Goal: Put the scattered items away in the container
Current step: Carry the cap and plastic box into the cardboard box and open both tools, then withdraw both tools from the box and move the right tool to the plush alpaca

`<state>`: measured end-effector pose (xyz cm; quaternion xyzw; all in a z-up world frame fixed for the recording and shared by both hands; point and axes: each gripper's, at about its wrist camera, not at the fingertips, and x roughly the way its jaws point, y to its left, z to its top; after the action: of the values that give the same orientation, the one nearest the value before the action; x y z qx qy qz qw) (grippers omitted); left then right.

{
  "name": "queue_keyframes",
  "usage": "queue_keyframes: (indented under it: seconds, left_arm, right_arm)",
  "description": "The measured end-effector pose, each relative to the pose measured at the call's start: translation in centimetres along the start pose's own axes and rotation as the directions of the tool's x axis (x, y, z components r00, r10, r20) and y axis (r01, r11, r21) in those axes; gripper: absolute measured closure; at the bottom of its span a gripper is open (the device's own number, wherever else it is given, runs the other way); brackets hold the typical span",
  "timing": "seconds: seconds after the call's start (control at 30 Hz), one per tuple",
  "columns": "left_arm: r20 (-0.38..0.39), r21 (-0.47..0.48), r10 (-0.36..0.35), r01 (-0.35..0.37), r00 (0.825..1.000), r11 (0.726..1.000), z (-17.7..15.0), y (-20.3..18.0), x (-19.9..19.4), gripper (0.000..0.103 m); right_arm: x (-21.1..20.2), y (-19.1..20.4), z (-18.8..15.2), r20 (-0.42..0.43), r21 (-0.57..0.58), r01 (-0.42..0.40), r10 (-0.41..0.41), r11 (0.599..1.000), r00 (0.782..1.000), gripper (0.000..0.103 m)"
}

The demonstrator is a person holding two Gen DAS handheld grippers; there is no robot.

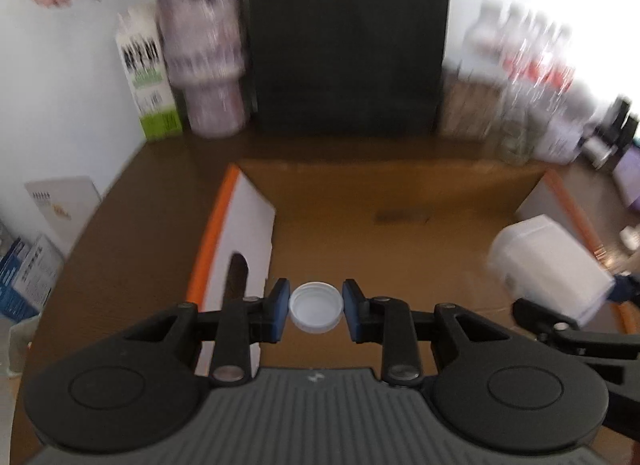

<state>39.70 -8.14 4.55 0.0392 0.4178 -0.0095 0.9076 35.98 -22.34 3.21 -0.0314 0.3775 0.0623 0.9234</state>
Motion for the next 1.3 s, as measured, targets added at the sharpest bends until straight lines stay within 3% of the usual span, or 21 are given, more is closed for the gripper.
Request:
queue_keyframes:
  seconds: [0.27, 0.43, 0.47, 0.5, 0.57, 0.63, 0.7, 0.73, 0.77, 1.07, 1.3]
  left_arm:
    - [-0.128, 0.029, 0.046, -0.043, 0.991, 0.999, -0.6, -0.7, 5.2, 0.074]
    - [-0.137, 0.066, 0.078, -0.07, 0.987, 0.995, -0.9, -1.2, 5.7, 0.073]
    - [-0.134, 0.079, 0.085, -0.075, 0.987, 0.994, -0.8, -1.4, 5.6, 0.07]
    - [-0.13, 0.091, 0.093, -0.082, 0.987, 0.992, -0.9, -1.6, 5.5, 0.066]
    - [-0.115, 0.102, 0.11, -0.098, 0.987, 0.99, -1.0, -1.8, 5.2, 0.04]
    - [-0.075, 0.111, 0.118, -0.109, 0.99, 0.988, -1.1, -1.8, 4.4, 0.03]
    - [-0.049, 0.108, 0.122, -0.116, 0.991, 0.987, -1.0, -1.7, 3.7, 0.016]
    - [-0.036, 0.1, 0.118, -0.114, 0.992, 0.988, -1.0, -1.6, 3.2, 0.004]
    - [-0.019, 0.091, 0.11, -0.108, 0.994, 0.99, -1.0, -1.4, 2.6, 0.0]
    - [0.062, 0.03, 0.056, -0.058, 0.996, 0.998, -1.0, -0.1, -2.1, 0.0]
    - [0.19, 0.016, 0.025, -0.029, 0.981, 0.999, -3.6, 2.1, -9.1, 0.0]
  right_arm:
    - [3.5, 0.1, -0.6, -0.093, -0.023, -0.024, 0.022, 0.999, 0.995, 0.04]
    - [4.2, 0.7, -0.7, -0.134, -0.036, -0.027, 0.022, 0.999, 0.991, 0.04]
    - [4.3, 0.7, -0.8, -0.146, -0.037, -0.028, 0.022, 0.999, 0.989, 0.035]
    - [4.4, 0.8, -0.9, -0.152, -0.042, -0.024, 0.018, 0.999, 0.988, 0.031]
    - [4.1, 1.1, -0.9, -0.15, -0.053, -0.034, 0.026, 0.998, 0.988, 0.02]
    - [3.5, 1.5, -0.9, -0.138, -0.063, -0.035, 0.026, 0.997, 0.99, 0.013]
    - [2.8, 1.9, -0.9, -0.121, -0.075, -0.018, 0.009, 0.997, 0.993, 0.007]
    - [2.4, 2.0, -0.9, -0.113, -0.078, -0.013, 0.004, 0.997, 0.994, 0.001]
    - [2.0, 2.0, -0.8, -0.105, -0.078, -0.012, 0.004, 0.997, 0.995, 0.0]
    - [-2.3, 2.3, -0.5, -0.038, -0.057, 0.009, -0.011, 0.998, 0.999, 0.0]
    - [-9.1, 2.3, -1.9, 0.075, -0.034, 0.002, 0.0, 0.999, 0.997, 0.0]
